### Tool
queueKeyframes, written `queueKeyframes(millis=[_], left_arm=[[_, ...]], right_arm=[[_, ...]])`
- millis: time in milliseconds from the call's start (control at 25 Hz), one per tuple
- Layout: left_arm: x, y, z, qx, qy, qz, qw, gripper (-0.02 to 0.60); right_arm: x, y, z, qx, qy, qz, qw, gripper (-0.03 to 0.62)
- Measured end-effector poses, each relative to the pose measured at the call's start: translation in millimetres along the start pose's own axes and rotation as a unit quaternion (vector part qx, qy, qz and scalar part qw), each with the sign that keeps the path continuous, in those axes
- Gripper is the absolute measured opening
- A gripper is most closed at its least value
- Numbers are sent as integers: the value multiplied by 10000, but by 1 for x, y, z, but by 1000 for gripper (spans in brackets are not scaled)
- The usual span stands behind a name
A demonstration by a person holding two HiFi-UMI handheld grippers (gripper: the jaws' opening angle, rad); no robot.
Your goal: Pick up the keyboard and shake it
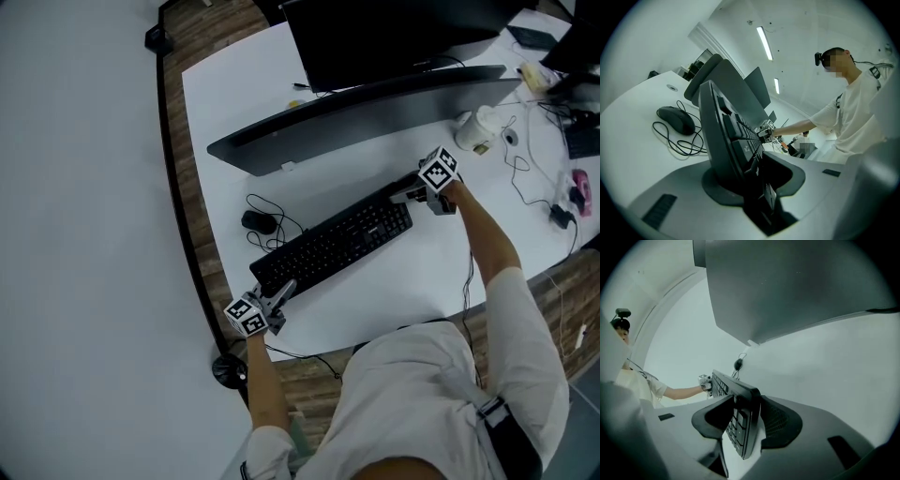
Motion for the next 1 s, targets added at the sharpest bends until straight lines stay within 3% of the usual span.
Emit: queueKeyframes(millis=[160,240,440,600,720,840,1000], left_arm=[[-11,4,-5,-241,35,-89,9997,137],[-15,9,-1,-122,72,-119,9998,138],[-21,29,16,615,51,-387,9973,152],[-32,55,36,1374,129,-359,9898,158],[-47,83,53,1689,208,27,9854,160],[-74,116,71,1526,152,868,9843,158],[-80,130,96,1924,25,786,9782,150]], right_arm=[[-8,5,-30,-597,147,-141,9980,167],[-13,5,-50,-1114,58,-381,9930,161],[-36,5,-95,-2103,-346,-925,9726,141],[-57,6,-131,-2704,-779,-1000,9544,135],[-77,12,-159,-2930,-872,-696,9496,133],[-96,10,-183,-2937,-748,-277,9526,129],[-113,1,-213,-3245,-1033,-231,9400,129]])
Point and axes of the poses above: the fingertips, and each gripper's own axes: x forward along the fingers, z to its right, y out of its top, the point moved 3 cm from there along -x, backward along the fingers, and after that the axes turned 11 degrees about -z, right-handed, at the moved point
